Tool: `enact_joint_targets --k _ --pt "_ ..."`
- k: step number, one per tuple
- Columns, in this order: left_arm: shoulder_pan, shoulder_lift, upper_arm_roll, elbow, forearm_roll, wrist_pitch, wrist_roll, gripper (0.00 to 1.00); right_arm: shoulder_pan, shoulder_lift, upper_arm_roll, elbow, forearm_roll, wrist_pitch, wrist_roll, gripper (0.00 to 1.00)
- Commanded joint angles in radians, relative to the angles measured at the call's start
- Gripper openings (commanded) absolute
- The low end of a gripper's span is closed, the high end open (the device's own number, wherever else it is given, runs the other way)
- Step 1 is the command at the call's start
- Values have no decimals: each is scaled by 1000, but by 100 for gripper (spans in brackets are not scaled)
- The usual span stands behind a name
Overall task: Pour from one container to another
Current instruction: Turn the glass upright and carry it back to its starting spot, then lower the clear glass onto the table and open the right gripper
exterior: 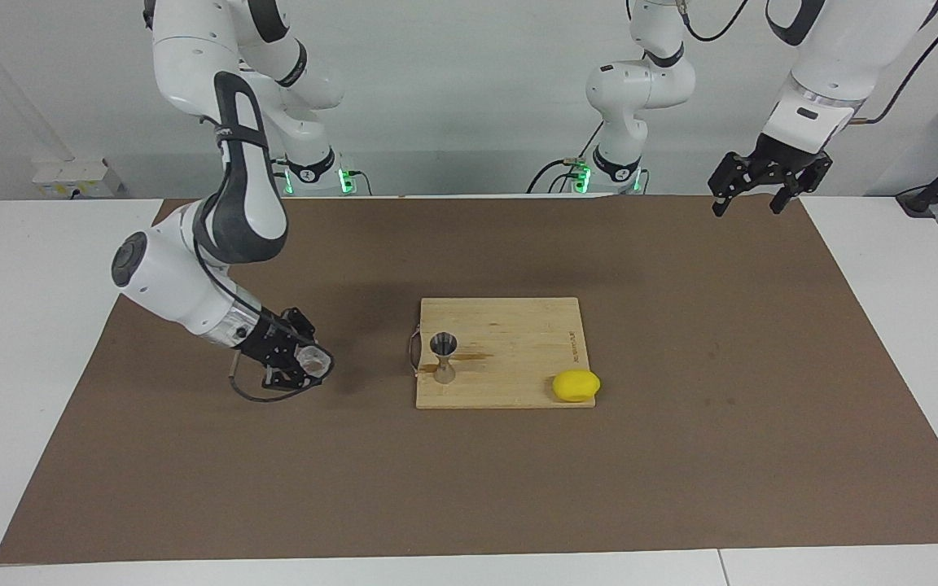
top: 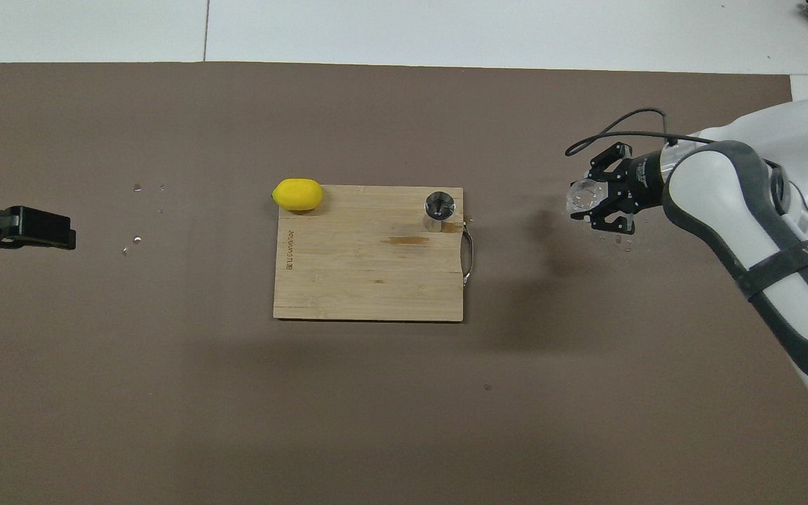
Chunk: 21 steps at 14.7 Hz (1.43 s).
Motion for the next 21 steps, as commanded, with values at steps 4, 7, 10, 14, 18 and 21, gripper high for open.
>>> enact_joint_targets --k 4,7,10,14,18,21 --pt "16 -13 -9 -8 -2 -3 -2 100 -124 -25 14 -112 89 -45 -218 0" --pt "16 -13 -9 -8 -2 -3 -2 100 -167 -19 14 -132 102 -62 -287 0" --pt "16 -13 -9 -8 -2 -3 -2 100 -204 -20 14 -154 106 -74 -338 0" --pt "16 -13 -9 -8 -2 -3 -2 100 -250 -34 12 -203 148 -82 -416 0" --pt "15 -13 -9 -8 -2 -3 -2 100 -269 -49 11 -253 183 -64 -445 28" --pt "16 -13 -9 -8 -2 -3 -2 100 -304 -62 12 -261 188 -74 -510 66"
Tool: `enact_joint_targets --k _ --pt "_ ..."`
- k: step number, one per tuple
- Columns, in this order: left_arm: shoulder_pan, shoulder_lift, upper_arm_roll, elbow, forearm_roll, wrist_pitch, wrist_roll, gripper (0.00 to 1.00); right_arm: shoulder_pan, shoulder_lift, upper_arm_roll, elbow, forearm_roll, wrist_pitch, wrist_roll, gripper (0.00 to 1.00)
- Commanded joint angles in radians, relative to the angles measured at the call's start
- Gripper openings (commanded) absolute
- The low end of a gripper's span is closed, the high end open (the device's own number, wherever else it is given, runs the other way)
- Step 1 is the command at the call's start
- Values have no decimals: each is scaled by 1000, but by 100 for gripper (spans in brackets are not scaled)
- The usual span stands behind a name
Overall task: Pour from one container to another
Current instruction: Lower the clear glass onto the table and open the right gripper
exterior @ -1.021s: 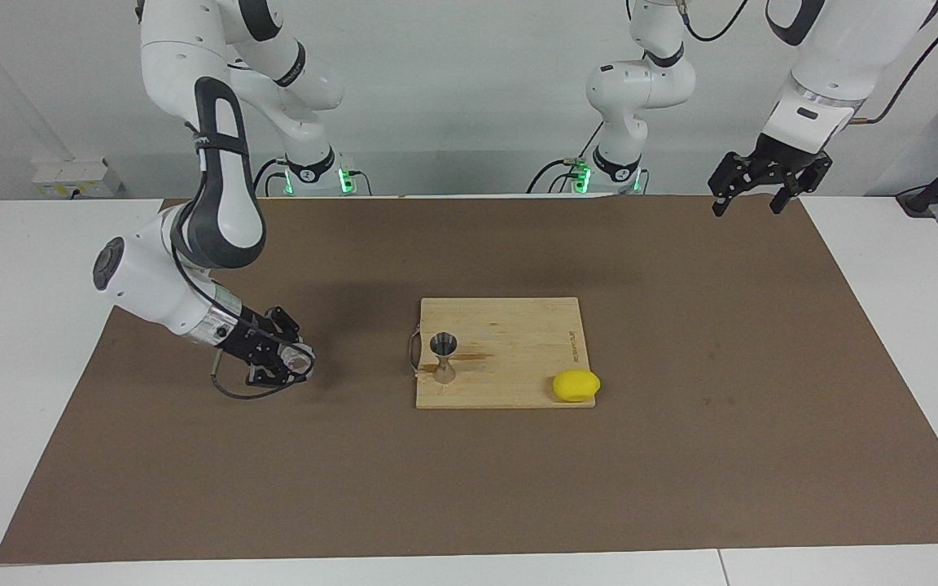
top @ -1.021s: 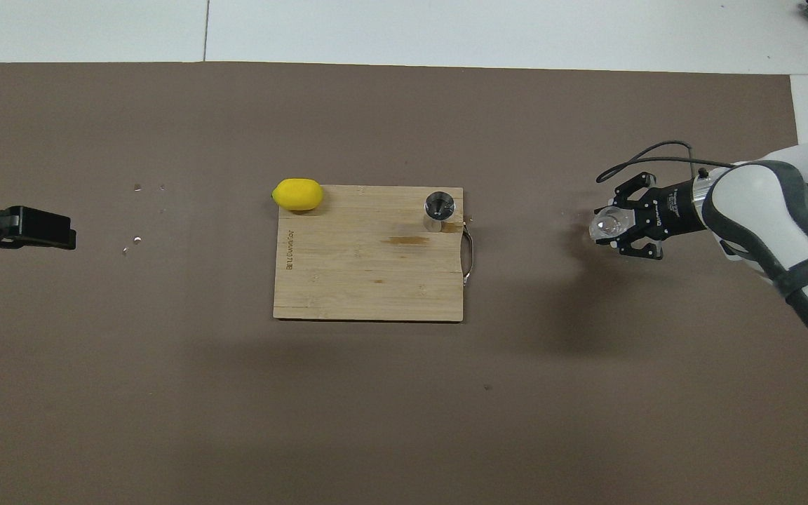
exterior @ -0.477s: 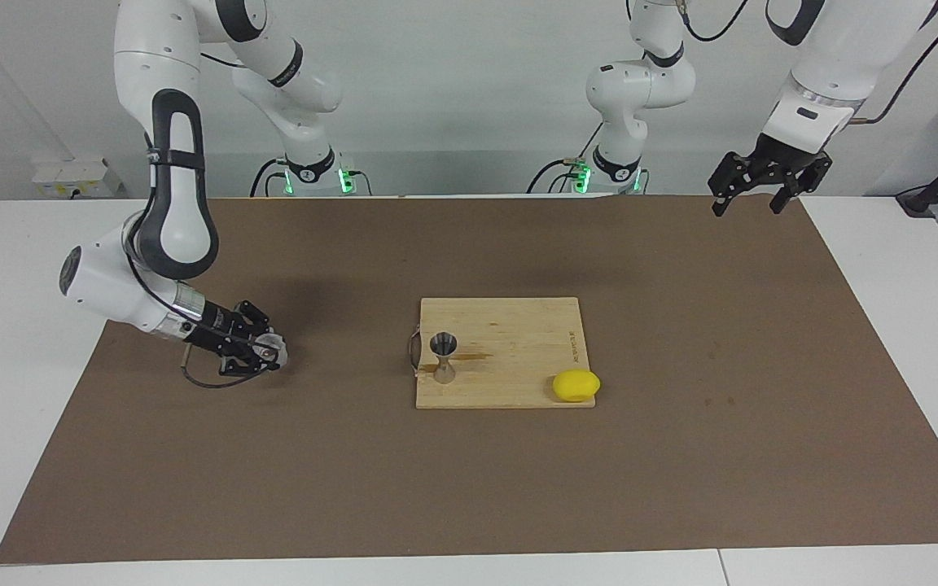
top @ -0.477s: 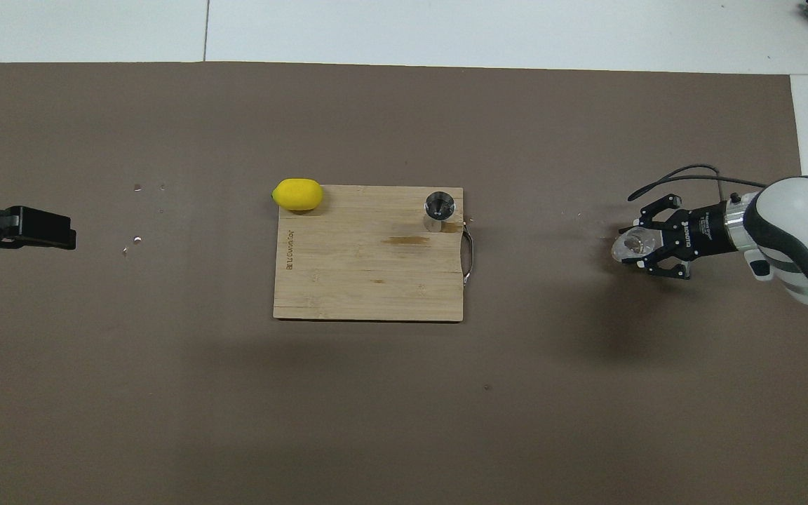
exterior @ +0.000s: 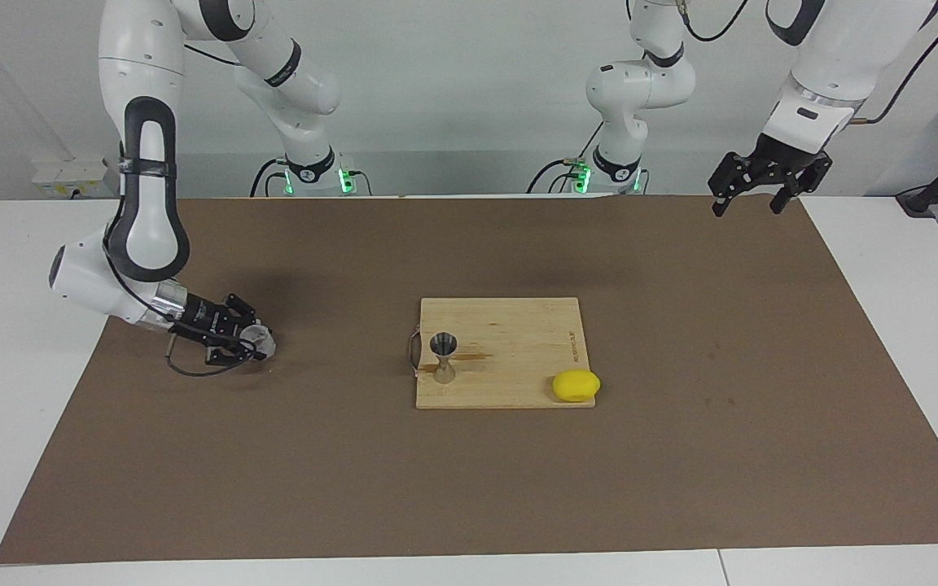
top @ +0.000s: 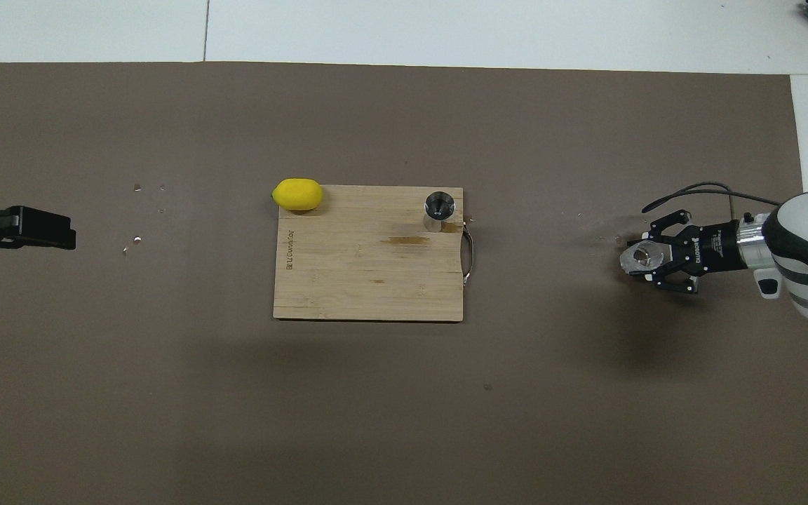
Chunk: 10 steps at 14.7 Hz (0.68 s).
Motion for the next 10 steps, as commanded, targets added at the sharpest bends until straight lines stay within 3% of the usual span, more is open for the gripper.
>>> enact_joint_targets --k 1,10 --pt "16 -13 -9 -8 -2 -3 -2 100 -41 -54 10 -41 31 0 -72 74" --pt "16 -13 -9 -8 -2 -3 -2 100 -19 -228 10 -38 -22 -3 -67 88"
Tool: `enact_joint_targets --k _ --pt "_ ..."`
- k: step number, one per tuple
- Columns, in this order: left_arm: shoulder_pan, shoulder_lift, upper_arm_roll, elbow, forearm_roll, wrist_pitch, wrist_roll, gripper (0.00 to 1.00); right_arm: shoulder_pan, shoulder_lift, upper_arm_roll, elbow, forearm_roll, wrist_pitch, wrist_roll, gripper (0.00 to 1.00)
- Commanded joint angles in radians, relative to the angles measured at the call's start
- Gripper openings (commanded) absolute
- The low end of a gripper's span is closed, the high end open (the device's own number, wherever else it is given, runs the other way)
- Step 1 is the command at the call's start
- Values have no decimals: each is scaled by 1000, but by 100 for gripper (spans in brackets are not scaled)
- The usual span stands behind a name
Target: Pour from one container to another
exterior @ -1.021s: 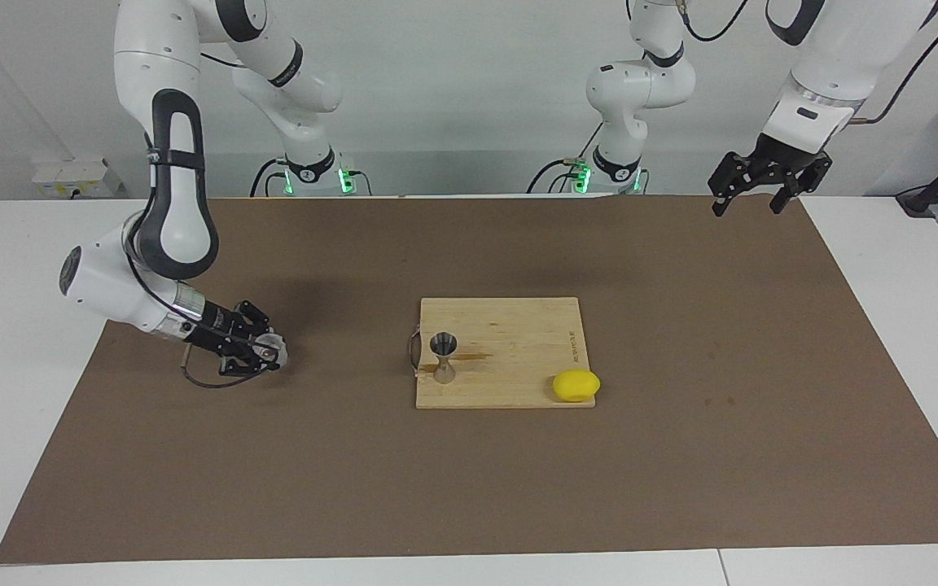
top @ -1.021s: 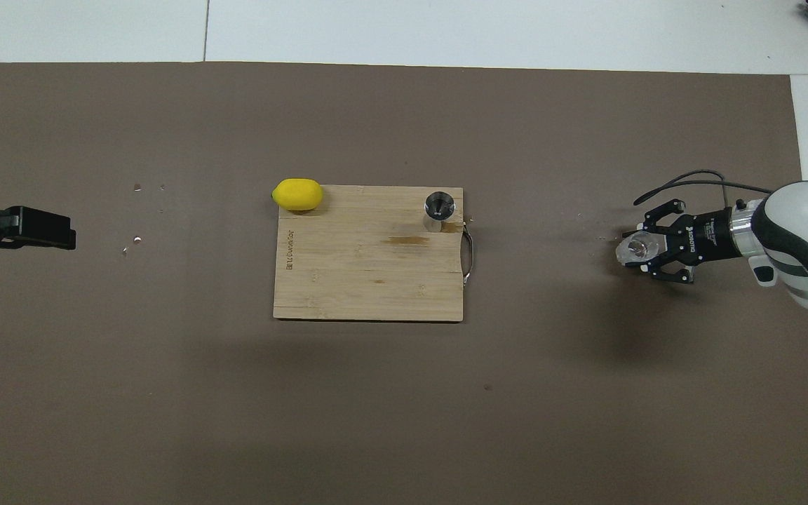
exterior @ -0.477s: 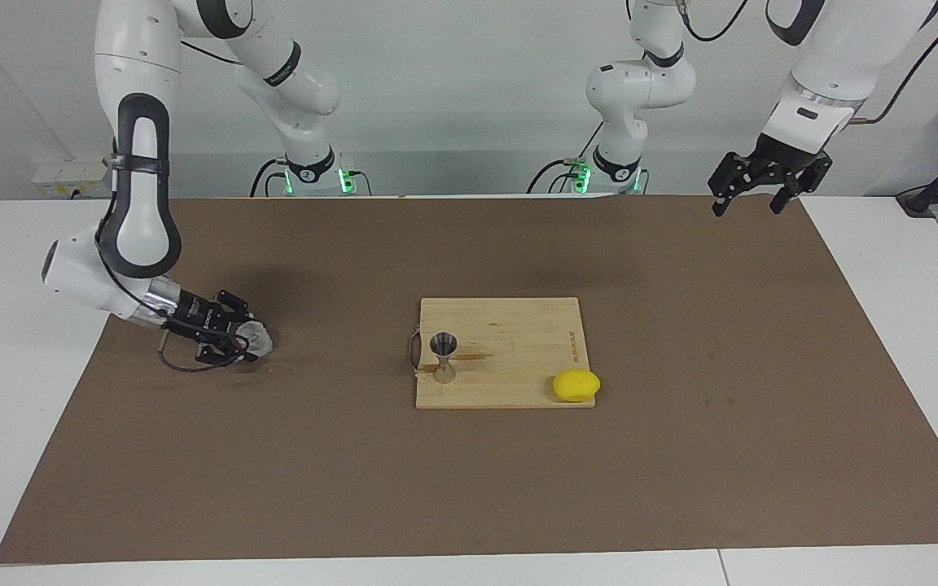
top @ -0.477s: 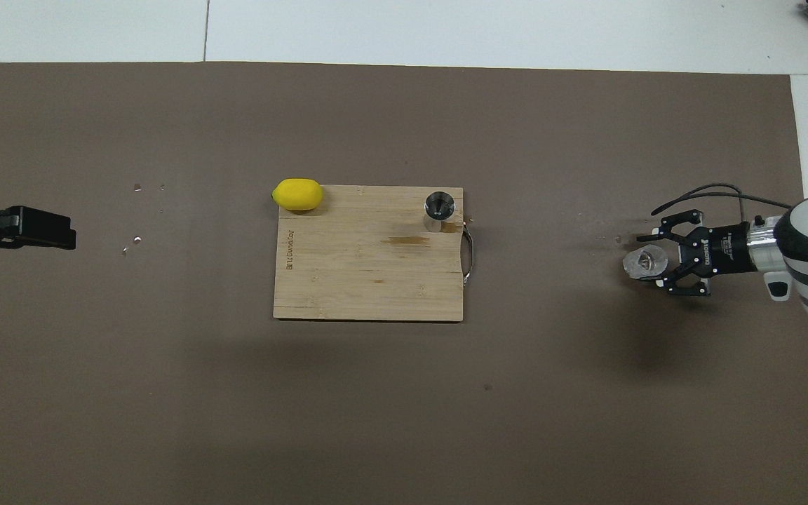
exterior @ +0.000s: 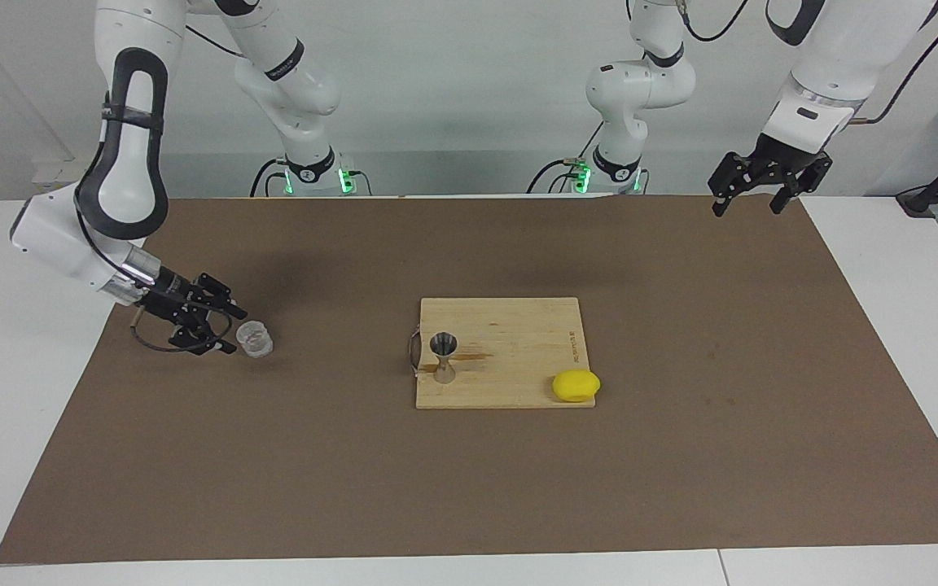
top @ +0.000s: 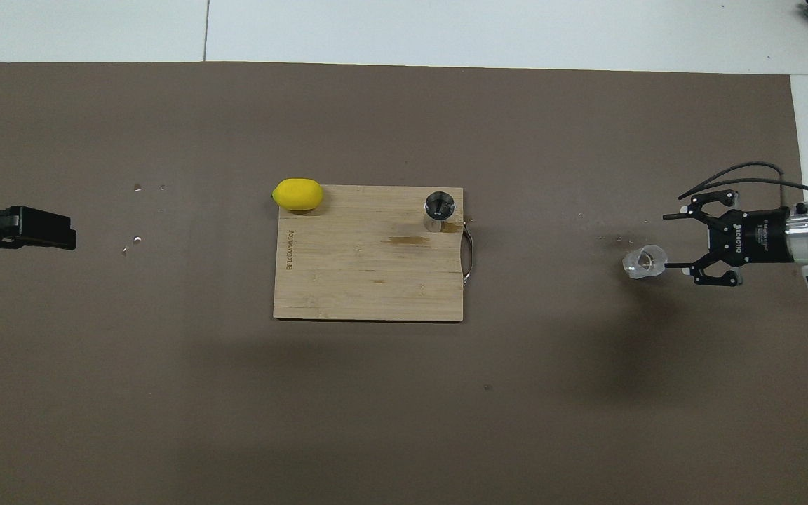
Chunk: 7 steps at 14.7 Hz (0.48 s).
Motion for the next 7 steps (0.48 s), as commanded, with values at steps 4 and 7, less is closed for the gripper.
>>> enact_joint_targets --k 4,7 --pt "16 -13 -9 -8 -2 -3 -2 100 96 -103 10 -31 -211 -3 -25 89" --pt "15 -13 -9 -8 -2 -3 -2 100 185 -115 11 -31 -375 -3 -30 95"
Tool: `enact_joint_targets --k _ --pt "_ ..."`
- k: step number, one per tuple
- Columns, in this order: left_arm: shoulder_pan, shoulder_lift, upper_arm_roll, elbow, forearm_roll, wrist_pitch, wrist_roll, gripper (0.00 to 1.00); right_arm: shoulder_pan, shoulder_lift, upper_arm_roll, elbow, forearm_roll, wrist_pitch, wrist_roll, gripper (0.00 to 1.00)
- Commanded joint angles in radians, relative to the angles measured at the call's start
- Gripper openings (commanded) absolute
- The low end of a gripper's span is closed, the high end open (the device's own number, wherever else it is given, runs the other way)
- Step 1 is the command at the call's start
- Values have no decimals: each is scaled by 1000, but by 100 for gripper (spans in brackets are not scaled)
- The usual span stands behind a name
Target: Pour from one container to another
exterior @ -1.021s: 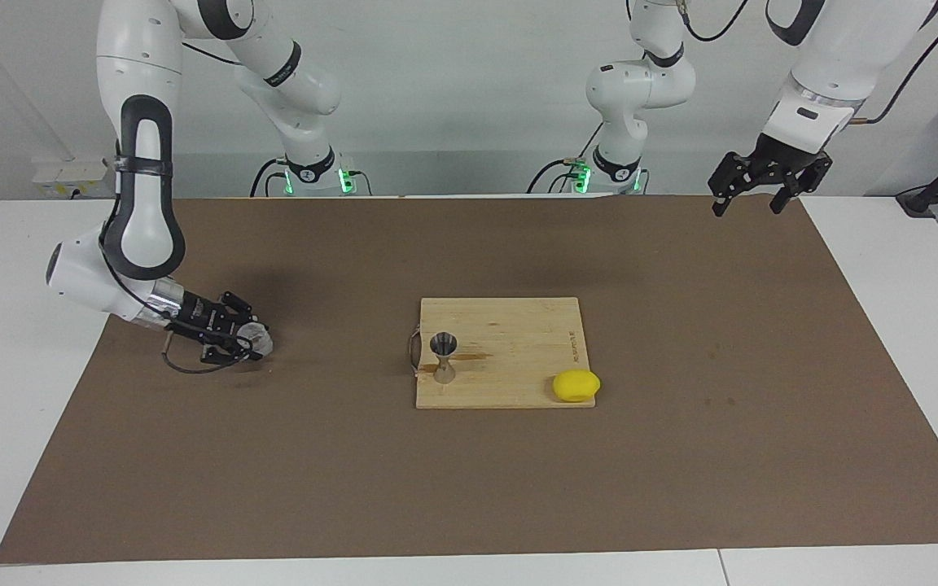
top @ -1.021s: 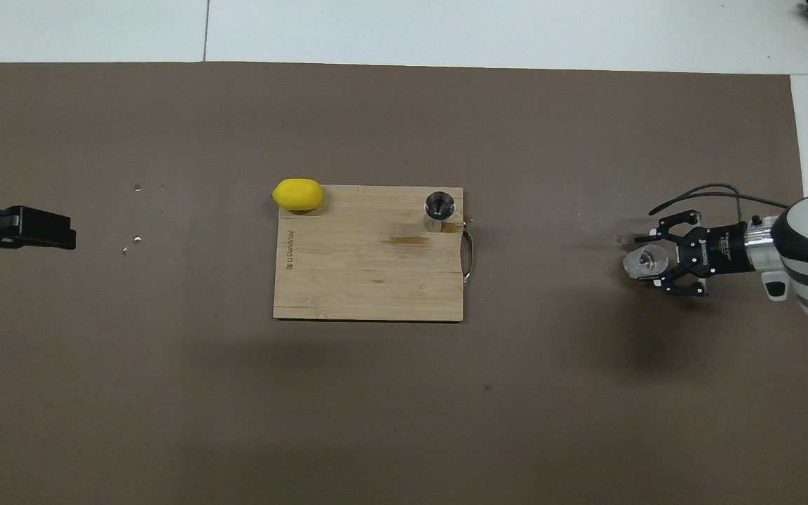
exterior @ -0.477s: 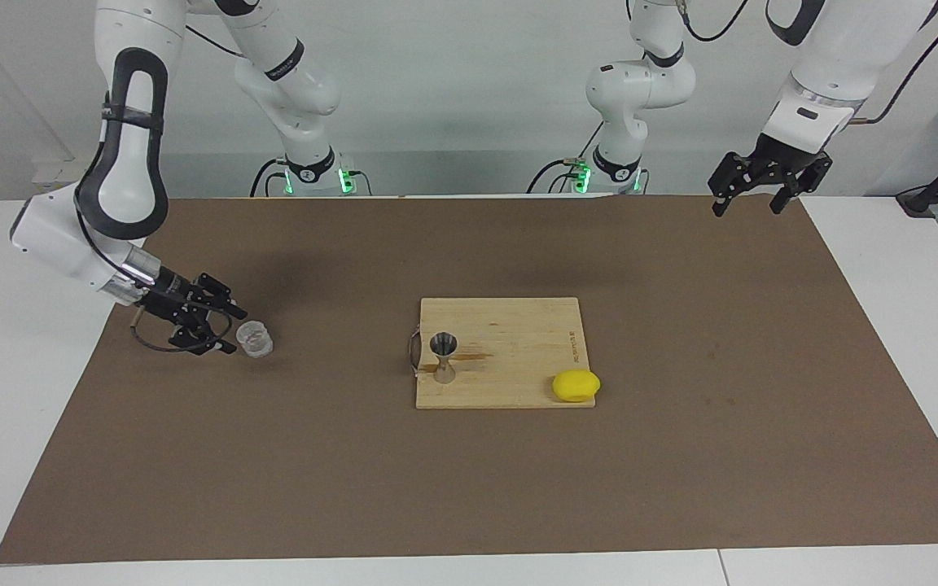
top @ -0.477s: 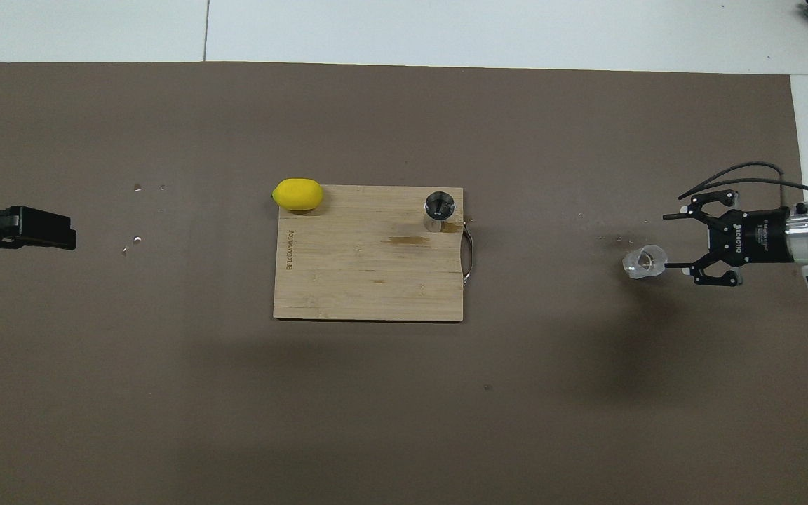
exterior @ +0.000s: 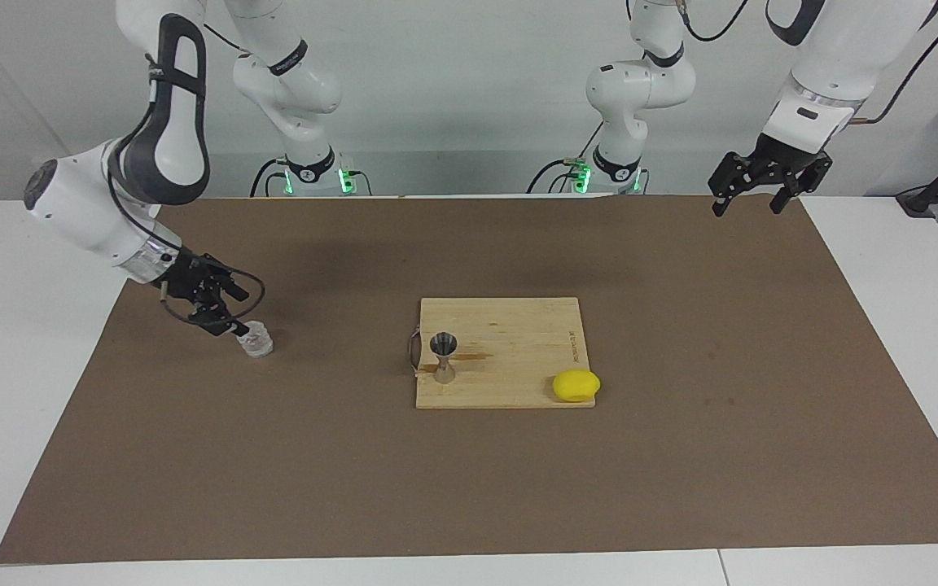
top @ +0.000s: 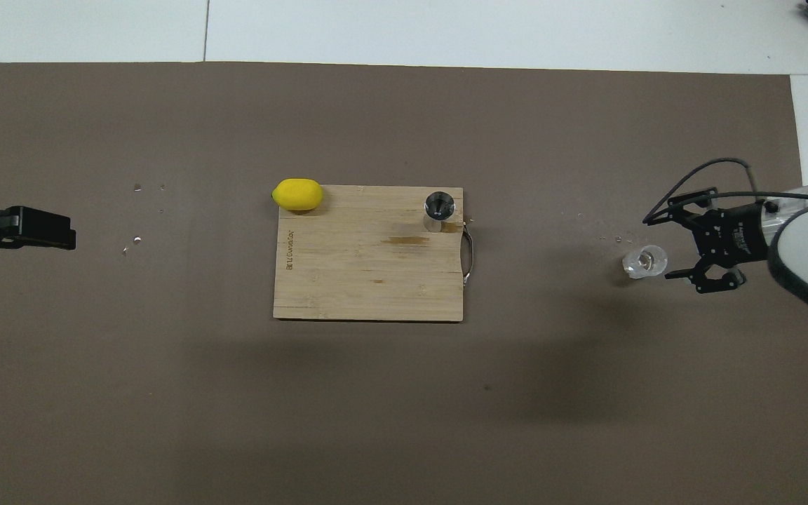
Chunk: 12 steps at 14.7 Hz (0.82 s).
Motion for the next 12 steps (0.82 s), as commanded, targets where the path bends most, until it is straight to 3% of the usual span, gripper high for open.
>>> enact_joint_targets --k 1,5,8,12 --pt "15 -13 -9 -8 -2 -3 -2 100 46 -32 3 -23 -133 7 -42 97" --pt "16 -13 -9 -8 -2 -3 -2 100 112 -61 3 -21 -215 -6 -300 97" --pt "16 -13 -9 -8 -2 -3 -2 100 144 -113 3 -7 -322 -20 -365 97" --pt "16 -13 -9 -8 -2 -3 -2 100 163 -123 13 172 -377 -218 -443 98"
